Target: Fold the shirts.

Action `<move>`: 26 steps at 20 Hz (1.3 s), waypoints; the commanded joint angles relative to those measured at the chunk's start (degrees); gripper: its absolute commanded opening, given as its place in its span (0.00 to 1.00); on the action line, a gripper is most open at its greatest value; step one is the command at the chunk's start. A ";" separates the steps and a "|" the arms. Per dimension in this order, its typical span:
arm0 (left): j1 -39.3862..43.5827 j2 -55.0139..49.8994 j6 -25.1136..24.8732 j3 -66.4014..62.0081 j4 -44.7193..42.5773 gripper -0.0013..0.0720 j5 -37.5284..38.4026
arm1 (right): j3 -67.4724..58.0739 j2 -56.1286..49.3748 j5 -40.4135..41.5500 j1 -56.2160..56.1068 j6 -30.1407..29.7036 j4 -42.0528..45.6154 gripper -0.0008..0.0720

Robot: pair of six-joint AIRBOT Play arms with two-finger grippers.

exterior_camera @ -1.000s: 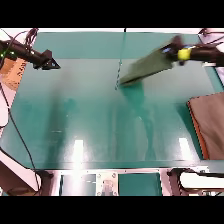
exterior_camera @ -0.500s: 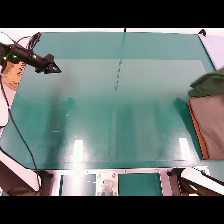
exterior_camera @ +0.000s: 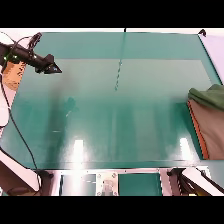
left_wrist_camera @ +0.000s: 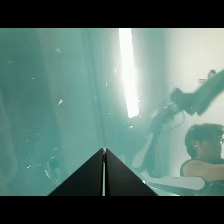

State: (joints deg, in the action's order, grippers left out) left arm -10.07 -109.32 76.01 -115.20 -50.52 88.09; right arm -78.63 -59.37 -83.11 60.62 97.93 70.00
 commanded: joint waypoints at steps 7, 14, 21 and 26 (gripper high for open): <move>0.02 0.02 -0.02 0.02 0.13 0.05 1.09 | 21.73 1.62 -3.13 13.66 7.50 12.11 0.93; 0.44 2.05 -1.40 -0.55 6.97 0.05 0.90 | 11.61 1.68 0.68 2.97 3.39 -3.54 0.04; 5.22 17.09 -1.05 14.88 -0.20 0.05 1.25 | 15.32 1.73 11.04 -36.04 0.35 -3.37 0.03; 11.52 36.02 -0.90 44.19 -2.32 0.05 -8.50 | 25.51 1.73 19.34 -60.35 0.37 -3.37 0.03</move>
State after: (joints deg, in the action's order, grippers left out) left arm -1.63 -82.56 74.89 -85.14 -51.20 85.01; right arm -57.82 -57.71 -69.49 13.23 98.61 66.78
